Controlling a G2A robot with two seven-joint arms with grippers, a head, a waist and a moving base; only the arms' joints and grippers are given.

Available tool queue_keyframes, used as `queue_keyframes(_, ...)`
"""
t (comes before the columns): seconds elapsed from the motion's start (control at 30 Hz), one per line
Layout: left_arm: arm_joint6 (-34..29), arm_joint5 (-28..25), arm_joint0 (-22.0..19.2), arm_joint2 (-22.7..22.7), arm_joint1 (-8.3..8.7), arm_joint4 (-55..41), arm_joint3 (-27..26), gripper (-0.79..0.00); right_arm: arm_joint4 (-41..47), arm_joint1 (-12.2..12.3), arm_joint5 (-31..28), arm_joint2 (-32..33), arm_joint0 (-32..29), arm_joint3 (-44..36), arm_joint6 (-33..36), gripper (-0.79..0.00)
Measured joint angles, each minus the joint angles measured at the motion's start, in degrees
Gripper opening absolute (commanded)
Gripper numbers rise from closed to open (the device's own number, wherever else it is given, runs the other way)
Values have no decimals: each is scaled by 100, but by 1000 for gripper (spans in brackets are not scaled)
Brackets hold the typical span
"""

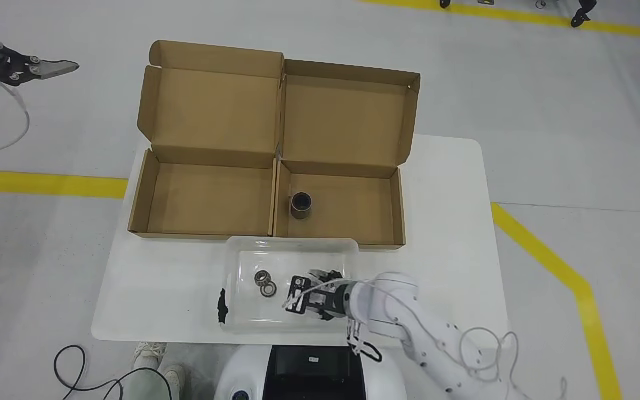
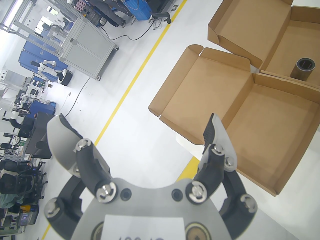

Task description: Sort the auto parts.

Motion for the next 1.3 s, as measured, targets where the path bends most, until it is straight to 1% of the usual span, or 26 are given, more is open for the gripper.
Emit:
queue_keyframes(0.23, 0, 0, 0, 0, 0, 0, 0, 0, 54, -5, 8, -36, 100, 89, -23, -305)
queue_keyframes(0.3, 0, 0, 0, 0, 0, 0, 0, 0, 55, -1, 10, -36, 110, 91, -36, -329)
queue_keyframes(0.37, 0, 0, 0, 0, 0, 0, 0, 0, 48, 2, 13, -39, 115, 94, -77, -388)
queue_keyframes(0.43, 0, 0, 0, 0, 0, 0, 0, 0, 37, 5, 15, -45, 123, 127, -129, -419)
queue_keyframes(0.5, 0, 0, 0, 0, 0, 0, 0, 0, 40, 6, 15, -53, 135, 173, -196, -428)
queue_keyframes(0.6, 0, 0, 0, 0, 0, 0, 0, 0, 48, 6, 12, -66, 156, 240, -293, -471)
queue_keyframes(0.63, 0, 0, 0, 0, 0, 0, 0, 0, 44, 6, 11, -72, 162, 257, -314, -511)
queue_keyframes(0.67, 0, 0, 0, 0, 0, 0, 0, 0, 42, 6, 7, -78, 168, 272, -332, -662)
queue_keyframes(0.7, 0, 0, 0, 0, 0, 0, 0, 0, 40, 6, 2, -84, 176, 287, -353, -714)
queue_keyframes(0.73, 0, 0, 0, 0, 0, 0, 0, 0, 39, 7, 2, -87, 181, 296, -365, -785)
queue_keyframes(0.87, 0, 0, 0, 0, 0, 0, 0, 0, 47, 13, -5, -95, 187, 303, -453, -785)
queue_keyframes(1.07, 0, 0, 0, 0, 0, 0, 0, 0, 57, 49, -41, -14, 127, 147, -768, -785)
queue_keyframes(1.17, 0, 0, 0, 0, 0, 0, 0, 0, 109, 75, -26, 88, 76, -35, -1019, -785)
queue_keyframes(1.3, 0, 0, 0, 0, 0, 0, 0, 0, 210, 111, -98, 251, 29, -267, -1586, -785)
